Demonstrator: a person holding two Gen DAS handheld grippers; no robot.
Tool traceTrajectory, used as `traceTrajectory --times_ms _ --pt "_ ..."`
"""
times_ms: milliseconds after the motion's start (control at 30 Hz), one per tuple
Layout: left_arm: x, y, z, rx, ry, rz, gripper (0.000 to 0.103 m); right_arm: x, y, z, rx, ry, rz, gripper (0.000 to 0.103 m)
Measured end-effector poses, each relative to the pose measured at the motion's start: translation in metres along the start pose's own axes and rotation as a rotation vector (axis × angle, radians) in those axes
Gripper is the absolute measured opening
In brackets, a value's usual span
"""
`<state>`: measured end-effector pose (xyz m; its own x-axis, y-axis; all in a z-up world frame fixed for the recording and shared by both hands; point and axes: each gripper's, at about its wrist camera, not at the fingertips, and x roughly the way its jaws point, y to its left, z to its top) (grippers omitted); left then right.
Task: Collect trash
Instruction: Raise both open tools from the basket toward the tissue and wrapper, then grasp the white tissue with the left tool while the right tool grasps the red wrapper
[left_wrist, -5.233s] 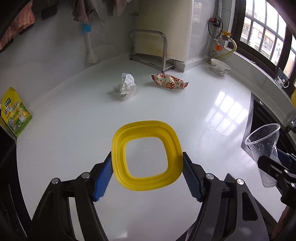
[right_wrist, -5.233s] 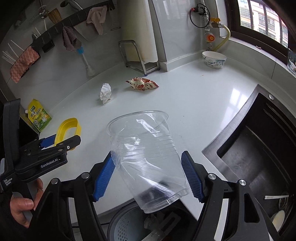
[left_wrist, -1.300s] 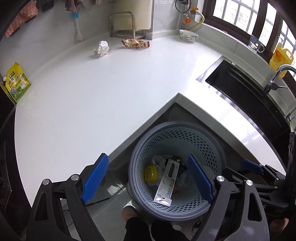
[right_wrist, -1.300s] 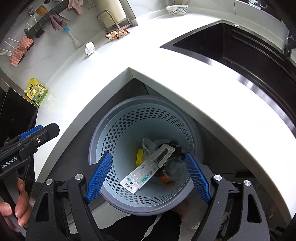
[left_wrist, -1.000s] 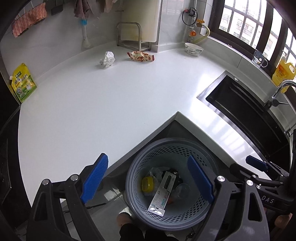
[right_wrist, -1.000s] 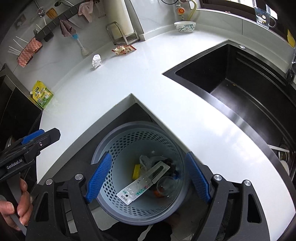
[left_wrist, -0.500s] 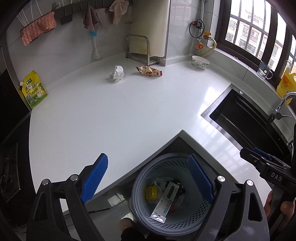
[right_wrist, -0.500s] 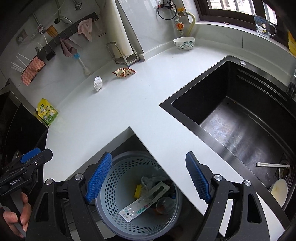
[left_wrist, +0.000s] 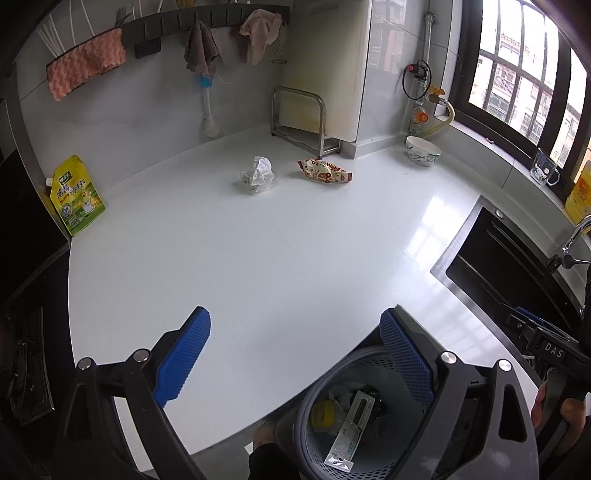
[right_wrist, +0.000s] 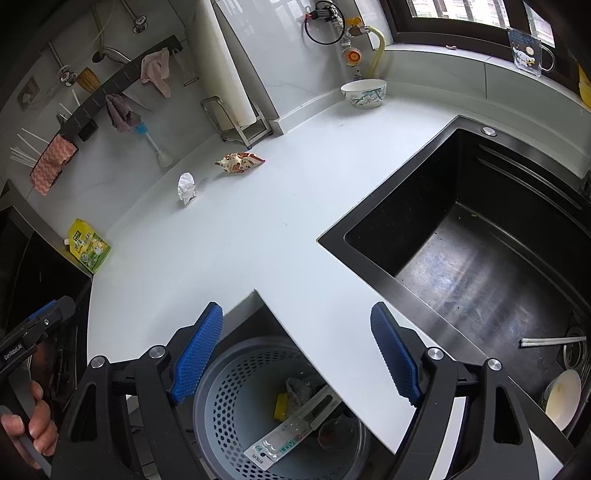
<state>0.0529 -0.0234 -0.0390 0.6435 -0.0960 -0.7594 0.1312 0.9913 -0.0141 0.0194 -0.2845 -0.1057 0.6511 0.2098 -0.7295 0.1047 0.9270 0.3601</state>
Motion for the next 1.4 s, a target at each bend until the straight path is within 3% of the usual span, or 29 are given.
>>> traceTrajectory --times_ms 300,633,933,1100,1400 --pt "0.078 0.047 0.075 0.034 -0.001 -0.013 0.093 0.077 0.038 0.056 0.003 0.011 -0.05 0.079" --pt "0.181 0.091 0.139 0.041 0.014 -0.005 0.093 0.179 0.081 0.128 -0.1 0.002 -0.06 0.079" --pt "0.244 0.105 0.163 0.016 0.018 -0.031 0.093 0.24 0.107 0.178 -0.234 -0.01 -0.03 0.079" --pt "0.272 0.105 0.17 0.006 0.036 -0.049 0.093 0.269 0.118 0.194 -0.36 0.017 -0.029 0.079" --pt "0.305 0.098 0.176 0.03 0.063 -0.056 0.093 0.306 0.118 0.22 -0.471 0.056 0.013 0.079"
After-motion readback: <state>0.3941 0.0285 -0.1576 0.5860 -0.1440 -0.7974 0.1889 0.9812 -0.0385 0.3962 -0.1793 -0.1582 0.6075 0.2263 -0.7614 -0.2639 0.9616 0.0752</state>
